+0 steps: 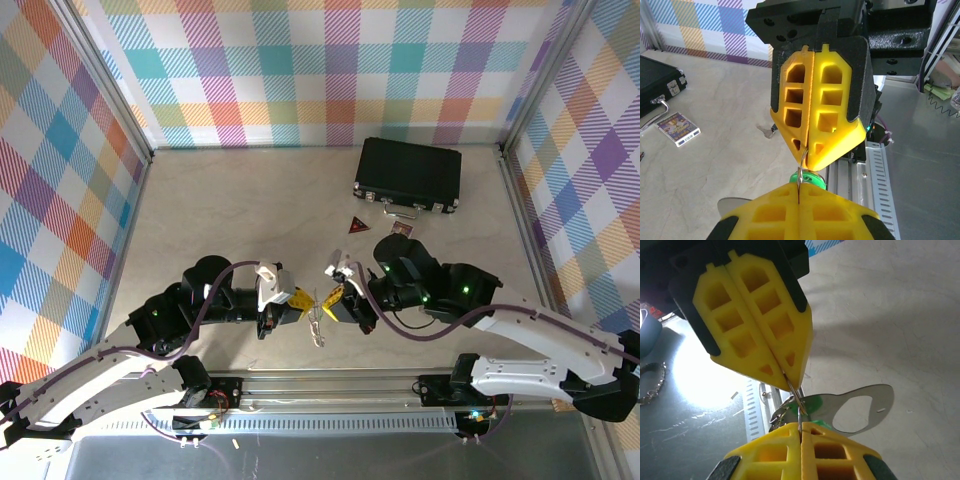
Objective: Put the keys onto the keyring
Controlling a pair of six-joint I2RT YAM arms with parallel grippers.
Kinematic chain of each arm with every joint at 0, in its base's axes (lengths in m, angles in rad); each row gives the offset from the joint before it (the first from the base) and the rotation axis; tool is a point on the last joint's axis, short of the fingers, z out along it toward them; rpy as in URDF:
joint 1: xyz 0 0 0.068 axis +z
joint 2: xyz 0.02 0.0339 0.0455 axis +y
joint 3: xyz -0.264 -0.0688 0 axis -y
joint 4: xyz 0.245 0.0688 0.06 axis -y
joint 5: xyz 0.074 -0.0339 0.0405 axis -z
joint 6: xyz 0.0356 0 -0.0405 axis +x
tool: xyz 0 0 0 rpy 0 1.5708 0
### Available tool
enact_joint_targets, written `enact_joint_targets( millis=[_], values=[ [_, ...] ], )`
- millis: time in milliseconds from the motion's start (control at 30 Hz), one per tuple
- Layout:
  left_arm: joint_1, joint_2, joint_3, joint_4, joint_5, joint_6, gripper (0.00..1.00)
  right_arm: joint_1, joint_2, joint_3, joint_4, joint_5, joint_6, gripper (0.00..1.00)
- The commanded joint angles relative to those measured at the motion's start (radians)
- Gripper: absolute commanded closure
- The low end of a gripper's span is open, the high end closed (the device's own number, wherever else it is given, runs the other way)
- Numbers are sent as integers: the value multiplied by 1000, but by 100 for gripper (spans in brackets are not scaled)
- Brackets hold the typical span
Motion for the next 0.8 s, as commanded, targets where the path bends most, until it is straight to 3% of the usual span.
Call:
enact_joint_targets(
  millis=[0, 333, 767],
  values=[
    [-8, -22, 12, 31, 18, 13, 100, -7, -55, -44, 9, 15, -101, 100],
    [-8, -21, 25, 7, 31, 12, 100, -6, -95, -57, 31, 32, -261, 100],
    [-8, -7, 32, 10, 35, 18, 100, -6, -55, -24, 39, 10, -240, 100]
  ],
)
